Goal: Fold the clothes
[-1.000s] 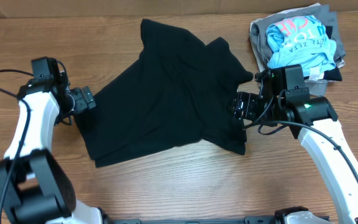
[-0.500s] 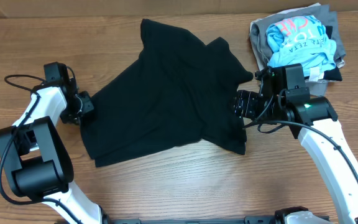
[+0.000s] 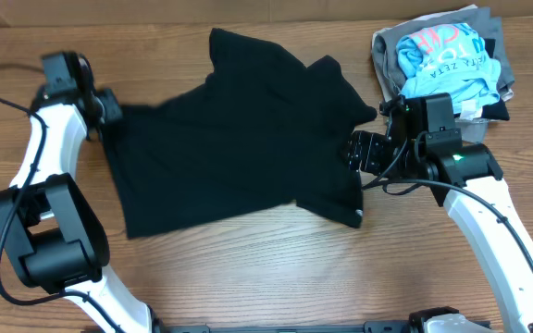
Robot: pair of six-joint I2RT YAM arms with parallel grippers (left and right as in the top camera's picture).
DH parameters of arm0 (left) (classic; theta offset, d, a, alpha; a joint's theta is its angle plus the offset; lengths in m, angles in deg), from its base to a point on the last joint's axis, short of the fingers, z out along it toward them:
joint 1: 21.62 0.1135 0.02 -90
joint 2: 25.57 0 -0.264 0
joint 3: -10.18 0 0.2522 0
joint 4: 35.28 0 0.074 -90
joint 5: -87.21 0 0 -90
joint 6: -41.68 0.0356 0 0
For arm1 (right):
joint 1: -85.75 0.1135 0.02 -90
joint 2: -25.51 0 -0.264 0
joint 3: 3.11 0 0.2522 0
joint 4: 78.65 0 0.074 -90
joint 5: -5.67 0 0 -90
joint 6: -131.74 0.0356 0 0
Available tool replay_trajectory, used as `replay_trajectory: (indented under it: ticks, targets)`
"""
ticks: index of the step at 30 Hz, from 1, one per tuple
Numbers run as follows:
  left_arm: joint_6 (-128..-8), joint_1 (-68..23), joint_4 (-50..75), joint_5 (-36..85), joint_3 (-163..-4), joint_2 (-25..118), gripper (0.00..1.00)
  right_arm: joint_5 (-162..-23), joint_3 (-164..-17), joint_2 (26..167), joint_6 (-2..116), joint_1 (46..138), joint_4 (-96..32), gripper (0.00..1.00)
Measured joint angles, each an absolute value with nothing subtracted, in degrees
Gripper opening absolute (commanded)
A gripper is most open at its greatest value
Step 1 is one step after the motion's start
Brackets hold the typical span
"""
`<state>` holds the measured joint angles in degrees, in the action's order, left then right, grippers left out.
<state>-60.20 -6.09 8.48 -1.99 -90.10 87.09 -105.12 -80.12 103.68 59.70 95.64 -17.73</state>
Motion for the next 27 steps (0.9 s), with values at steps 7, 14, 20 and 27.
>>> replay_trajectory:
  ticks: [7,14,20,27]
  targets:
    - [-60.0,-6.1,1.9,-3.6,-93.9,87.1,1.00,-105.1,-80.1,103.7,59.7,95.6,-18.5,0.80]
    - [-60.2,-5.7,13.7,-3.3,-95.4,87.1,1.00,-105.2,-80.1,103.7,59.7,95.6,-20.9,1.00]
    - [-60.2,-5.8,34.7,0.6,-104.1,87.0,1.00,-108.1,-80.1,103.7,59.7,95.6,-22.9,1.00]
    - [-59.9,-5.8,51.6,4.5,-111.8,81.4,1.00,-109.5,-80.7,103.4,58.2,95.6,-20.3,1.00]
